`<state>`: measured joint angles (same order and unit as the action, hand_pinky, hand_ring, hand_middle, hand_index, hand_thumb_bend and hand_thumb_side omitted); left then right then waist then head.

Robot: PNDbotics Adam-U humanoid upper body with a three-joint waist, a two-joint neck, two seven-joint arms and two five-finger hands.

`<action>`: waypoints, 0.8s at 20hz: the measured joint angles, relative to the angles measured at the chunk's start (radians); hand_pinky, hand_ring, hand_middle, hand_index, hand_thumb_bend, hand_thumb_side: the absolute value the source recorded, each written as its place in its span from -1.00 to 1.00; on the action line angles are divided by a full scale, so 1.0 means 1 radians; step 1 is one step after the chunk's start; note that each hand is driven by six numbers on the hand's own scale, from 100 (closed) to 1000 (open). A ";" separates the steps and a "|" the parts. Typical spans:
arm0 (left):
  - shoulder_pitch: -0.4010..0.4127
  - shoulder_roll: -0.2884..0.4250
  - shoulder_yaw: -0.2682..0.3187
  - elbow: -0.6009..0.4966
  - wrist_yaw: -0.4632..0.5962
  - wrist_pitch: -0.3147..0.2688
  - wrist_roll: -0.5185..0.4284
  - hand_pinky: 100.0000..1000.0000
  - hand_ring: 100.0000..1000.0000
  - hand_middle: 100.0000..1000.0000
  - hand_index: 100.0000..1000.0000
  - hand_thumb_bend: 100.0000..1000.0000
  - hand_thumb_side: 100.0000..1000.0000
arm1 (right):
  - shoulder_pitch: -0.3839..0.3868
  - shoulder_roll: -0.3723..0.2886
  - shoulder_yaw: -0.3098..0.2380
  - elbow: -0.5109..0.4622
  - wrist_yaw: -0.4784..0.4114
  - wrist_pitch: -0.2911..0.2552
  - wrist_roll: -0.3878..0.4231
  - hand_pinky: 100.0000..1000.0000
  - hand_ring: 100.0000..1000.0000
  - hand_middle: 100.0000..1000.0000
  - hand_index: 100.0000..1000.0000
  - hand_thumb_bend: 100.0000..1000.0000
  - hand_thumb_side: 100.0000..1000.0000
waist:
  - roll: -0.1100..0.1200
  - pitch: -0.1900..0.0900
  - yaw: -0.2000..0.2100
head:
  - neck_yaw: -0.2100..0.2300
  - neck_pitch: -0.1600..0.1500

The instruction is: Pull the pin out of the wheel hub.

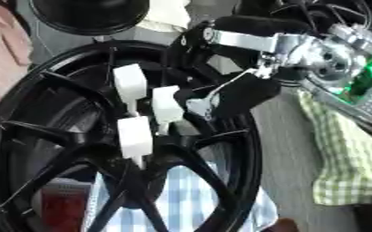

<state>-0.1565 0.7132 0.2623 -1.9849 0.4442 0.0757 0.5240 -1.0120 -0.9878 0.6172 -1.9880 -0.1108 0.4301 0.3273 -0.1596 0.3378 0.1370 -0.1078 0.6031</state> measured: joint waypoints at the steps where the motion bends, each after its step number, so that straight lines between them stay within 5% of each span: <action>1: 0.001 0.000 0.000 0.000 0.000 0.001 -0.001 0.52 0.46 0.28 0.55 -0.34 0.17 | -0.004 0.004 0.001 0.000 0.001 0.004 -0.003 0.70 0.64 0.56 0.65 -0.79 -0.61 | -0.001 0.001 0.000 | -0.001 0.000; 10: 0.002 -0.001 0.000 0.000 0.000 0.004 -0.004 0.52 0.45 0.28 0.55 -0.35 0.18 | -0.027 0.033 0.023 0.000 -0.002 0.012 0.022 0.71 0.65 0.57 0.65 -0.77 -0.52 | -0.011 0.011 -0.001 | -0.005 -0.004; 16: 0.002 -0.001 -0.001 0.000 0.000 0.007 -0.006 0.52 0.45 0.28 0.55 -0.36 0.19 | -0.025 0.033 0.024 0.000 -0.004 -0.005 0.054 0.71 0.67 0.58 0.65 -0.65 -0.68 | -0.014 0.018 -0.001 | -0.005 -0.004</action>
<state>-0.1546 0.7123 0.2618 -1.9849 0.4440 0.0825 0.5176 -1.0374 -0.9548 0.6410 -1.9881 -0.1147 0.4253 0.3808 -0.1741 0.3556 0.1358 -0.1126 0.5988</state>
